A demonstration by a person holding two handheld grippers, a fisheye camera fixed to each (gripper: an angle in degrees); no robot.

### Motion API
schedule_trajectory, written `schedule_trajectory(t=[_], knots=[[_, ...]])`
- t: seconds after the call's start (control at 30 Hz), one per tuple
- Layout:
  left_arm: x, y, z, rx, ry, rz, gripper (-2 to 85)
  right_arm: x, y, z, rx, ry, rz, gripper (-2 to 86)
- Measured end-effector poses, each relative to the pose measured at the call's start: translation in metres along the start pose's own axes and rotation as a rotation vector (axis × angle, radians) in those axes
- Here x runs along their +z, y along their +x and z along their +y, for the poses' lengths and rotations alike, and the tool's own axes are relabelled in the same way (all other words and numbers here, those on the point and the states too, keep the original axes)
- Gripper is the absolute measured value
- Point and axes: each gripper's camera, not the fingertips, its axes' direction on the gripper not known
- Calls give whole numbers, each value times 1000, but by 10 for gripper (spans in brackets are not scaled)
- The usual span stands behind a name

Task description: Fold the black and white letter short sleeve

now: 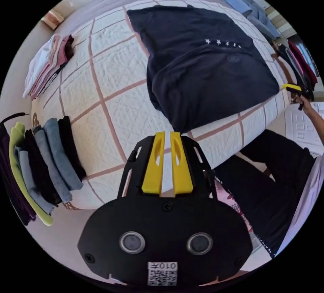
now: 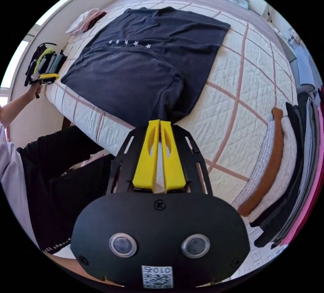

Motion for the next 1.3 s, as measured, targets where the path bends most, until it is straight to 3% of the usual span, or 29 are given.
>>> schedule_trajectory(t=[0.13, 0.27, 0.43, 0.57, 0.77, 0.9, 1.03, 1.13, 1.2, 1.3], knots=[[-6, -9, -55, 13, 104, -77, 10, -9, 13, -41, 23, 124, 16, 34], [-10, -68, -148, -27, 216, 52, 40, -30, 75, -120, 73, 330, -4, 44], [-3, -127, -277, -16, 228, 10, 84, -30, 150, -239, 98, 270, 107, 63], [28, -175, -360, -119, 160, 100, 110, -12, 192, -316, 125, 165, 160, 73], [60, -205, -399, -203, 160, 186, 126, 16, 224, -357, 176, 84, 112, 76], [72, -206, -406, -122, 167, 224, 125, 36, 232, -360, 195, 45, 40, 76], [73, -198, -408, -25, 176, 135, 118, 39, 228, -351, 213, 108, 80, 75], [59, -203, -410, -45, 281, 87, 110, 42, 229, -347, 213, 127, 89, 75], [59, -217, -419, -92, 294, 173, 104, 43, 237, -347, 230, 126, 55, 73], [83, -236, -438, -162, 148, 316, 89, 46, 244, -344, 251, 135, 28, 66]])
